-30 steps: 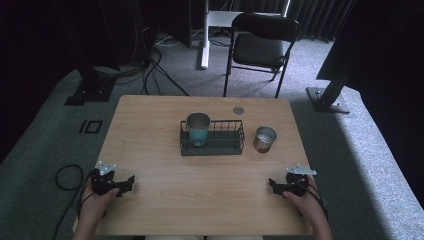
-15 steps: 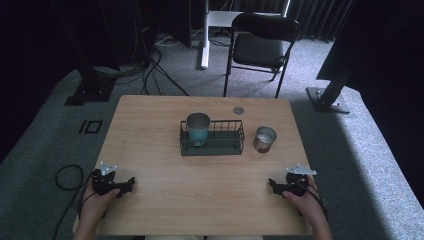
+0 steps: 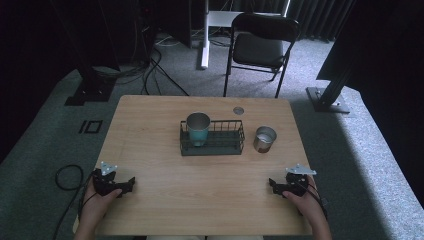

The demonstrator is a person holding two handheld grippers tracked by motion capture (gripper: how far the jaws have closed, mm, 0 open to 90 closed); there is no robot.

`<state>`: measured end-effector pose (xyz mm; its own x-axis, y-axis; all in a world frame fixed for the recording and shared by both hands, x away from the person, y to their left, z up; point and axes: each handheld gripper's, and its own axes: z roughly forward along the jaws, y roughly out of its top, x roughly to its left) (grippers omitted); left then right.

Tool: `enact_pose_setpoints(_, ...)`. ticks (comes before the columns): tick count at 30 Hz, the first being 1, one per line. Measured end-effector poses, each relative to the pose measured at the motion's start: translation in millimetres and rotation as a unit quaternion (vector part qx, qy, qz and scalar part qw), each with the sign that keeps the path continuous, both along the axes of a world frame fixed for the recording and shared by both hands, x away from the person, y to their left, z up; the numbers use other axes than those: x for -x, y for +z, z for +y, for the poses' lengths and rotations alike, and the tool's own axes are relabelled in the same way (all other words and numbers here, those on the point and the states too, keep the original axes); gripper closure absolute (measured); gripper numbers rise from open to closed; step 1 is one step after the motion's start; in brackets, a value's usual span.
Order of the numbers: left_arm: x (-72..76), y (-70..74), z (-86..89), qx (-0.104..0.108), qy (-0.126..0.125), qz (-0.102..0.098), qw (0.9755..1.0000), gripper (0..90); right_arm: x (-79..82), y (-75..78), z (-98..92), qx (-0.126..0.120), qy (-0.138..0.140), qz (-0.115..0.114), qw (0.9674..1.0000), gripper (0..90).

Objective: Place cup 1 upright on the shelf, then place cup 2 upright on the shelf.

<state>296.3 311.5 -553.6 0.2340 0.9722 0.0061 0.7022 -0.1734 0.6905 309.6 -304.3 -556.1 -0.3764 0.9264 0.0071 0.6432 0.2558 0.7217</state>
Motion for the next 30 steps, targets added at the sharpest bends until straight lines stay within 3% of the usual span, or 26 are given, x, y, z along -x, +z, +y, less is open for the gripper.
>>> enact_pose_setpoints(18,0.0,0.1,0.0,0.0,0.0,0.0,1.0,3.2,0.1,0.1,0.5,0.0,-0.004,-0.001,1.0,10.9)
enact_pose_setpoints(21,0.0,0.0,0.0,0.0,0.0,0.0,1.0,3.2,-0.8,1.1,-0.1,0.006,-0.007,-0.009,0.9999,10.9)
enact_pose_setpoints(30,0.0,0.0,-0.1,0.0,0.0,0.0,1.0,3.1,-3.3,13.6,-0.7,-0.023,-0.015,-0.021,0.9994,10.8)
